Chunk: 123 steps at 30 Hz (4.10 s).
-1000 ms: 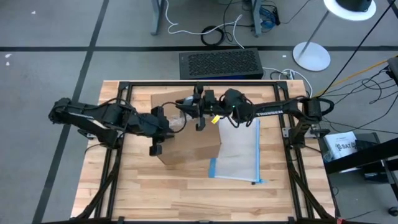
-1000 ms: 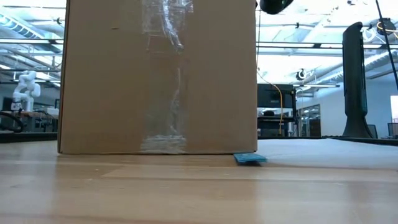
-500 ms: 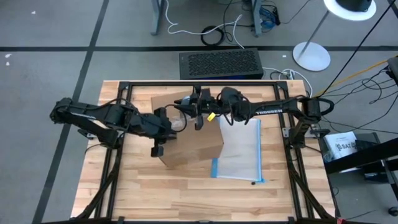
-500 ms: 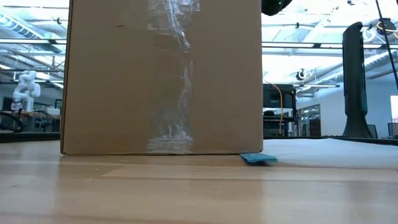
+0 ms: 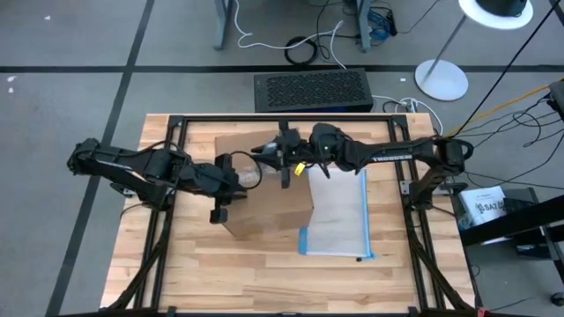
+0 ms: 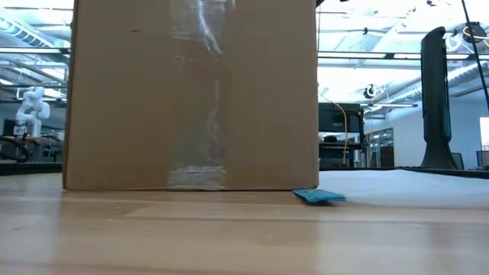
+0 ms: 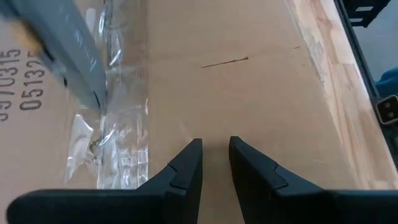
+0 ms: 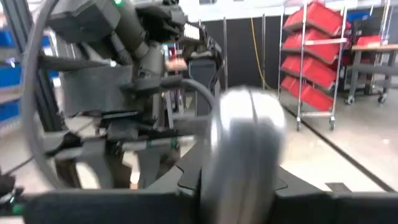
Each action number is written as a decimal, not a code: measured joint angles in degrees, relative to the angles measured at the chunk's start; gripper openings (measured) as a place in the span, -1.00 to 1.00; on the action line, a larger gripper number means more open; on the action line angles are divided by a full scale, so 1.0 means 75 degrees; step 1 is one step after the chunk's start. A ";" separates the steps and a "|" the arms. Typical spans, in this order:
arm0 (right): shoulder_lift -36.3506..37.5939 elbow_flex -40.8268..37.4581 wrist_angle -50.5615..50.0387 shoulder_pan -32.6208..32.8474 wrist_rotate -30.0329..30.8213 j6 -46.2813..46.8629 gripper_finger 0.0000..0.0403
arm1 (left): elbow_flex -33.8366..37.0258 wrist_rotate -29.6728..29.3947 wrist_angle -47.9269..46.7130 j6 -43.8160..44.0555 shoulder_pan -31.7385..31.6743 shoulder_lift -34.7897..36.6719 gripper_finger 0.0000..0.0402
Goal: Unpack boxes
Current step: Open the cardboard box using the gray cutter
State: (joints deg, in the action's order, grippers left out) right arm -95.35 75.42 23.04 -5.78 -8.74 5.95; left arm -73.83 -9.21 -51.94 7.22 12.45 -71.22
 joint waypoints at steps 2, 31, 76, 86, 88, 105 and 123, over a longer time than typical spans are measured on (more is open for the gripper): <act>0.0278 -0.0007 -0.0693 0.0024 0.0166 -0.0106 -0.70 | 0.0000 0.0002 -0.0008 0.0010 -0.0003 0.0000 -0.56; 0.1525 -0.0030 -0.3409 0.0994 0.2008 -0.0632 -0.71 | 0.0037 0.0057 0.0630 -0.0667 -0.0006 -0.0023 -0.56; 0.1877 -0.0047 -0.3176 0.1478 0.1370 0.1950 -0.71 | -0.1392 0.4828 0.0416 -0.0439 -0.1680 -0.0985 -0.56; 0.1889 -0.0024 -0.2784 0.1518 0.1543 0.2057 -0.71 | -0.1424 0.4246 0.0003 -0.1023 -0.1434 -0.1419 -0.56; 0.1888 -0.0024 -0.2974 0.1590 0.1729 0.2051 -0.71 | -0.1421 0.4196 0.0061 -0.1020 -0.1434 -0.1422 -0.56; 0.1729 -0.0024 -0.3342 0.2445 0.3964 0.1782 -0.71 | -0.1395 0.3775 0.0277 -0.0861 -0.1448 -0.1439 -0.56; 0.1880 -0.0015 -0.3940 0.3279 0.5065 0.2137 -0.71 | -0.1094 0.3380 0.0542 -0.0809 -0.1633 -0.1440 -0.56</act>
State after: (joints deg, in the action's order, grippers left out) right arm -81.25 75.31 -6.51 18.81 29.25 21.98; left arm -82.03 16.14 -47.87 1.16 0.20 -82.02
